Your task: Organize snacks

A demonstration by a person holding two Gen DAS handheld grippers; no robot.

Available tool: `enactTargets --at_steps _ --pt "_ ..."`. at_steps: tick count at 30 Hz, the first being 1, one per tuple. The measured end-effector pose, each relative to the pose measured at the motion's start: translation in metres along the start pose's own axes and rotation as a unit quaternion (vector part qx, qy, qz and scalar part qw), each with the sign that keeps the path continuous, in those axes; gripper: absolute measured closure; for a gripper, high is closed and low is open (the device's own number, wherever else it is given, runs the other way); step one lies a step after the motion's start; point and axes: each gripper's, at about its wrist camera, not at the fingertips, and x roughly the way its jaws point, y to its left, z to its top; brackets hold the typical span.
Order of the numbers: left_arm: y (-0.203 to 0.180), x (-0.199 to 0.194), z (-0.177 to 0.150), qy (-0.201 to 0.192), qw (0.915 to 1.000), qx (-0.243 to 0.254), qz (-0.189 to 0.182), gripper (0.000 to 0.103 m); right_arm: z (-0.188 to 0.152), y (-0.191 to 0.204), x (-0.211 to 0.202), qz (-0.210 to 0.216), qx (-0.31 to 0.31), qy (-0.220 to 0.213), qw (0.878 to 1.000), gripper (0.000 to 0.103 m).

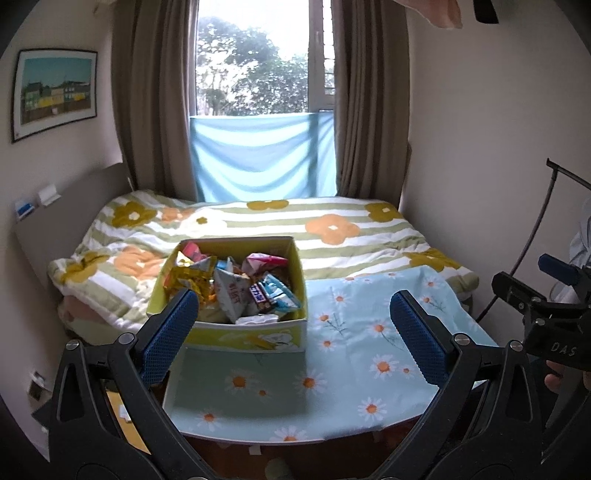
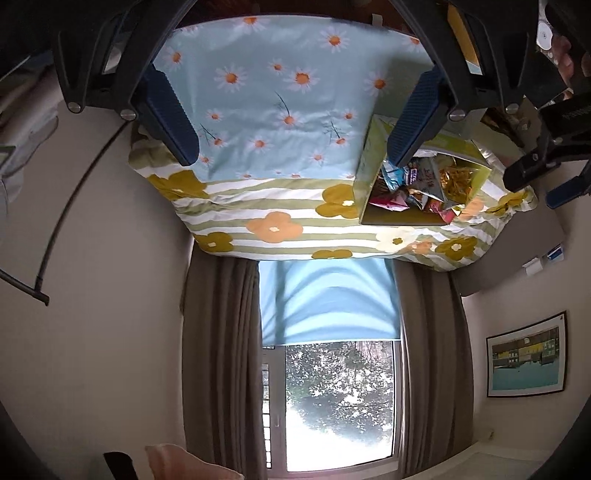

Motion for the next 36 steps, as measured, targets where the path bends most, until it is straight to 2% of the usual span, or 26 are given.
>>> enactTargets --at_steps 18,36 --pt "-0.006 -0.01 -0.003 -0.009 0.9999 0.002 0.01 0.0 -0.004 -0.013 -0.012 0.008 0.012 -0.016 1.0 0.001" --pt "-0.002 -0.01 -0.003 -0.012 0.9999 -0.002 0.01 0.0 0.0 -0.004 -0.017 0.008 0.013 -0.02 1.0 0.001"
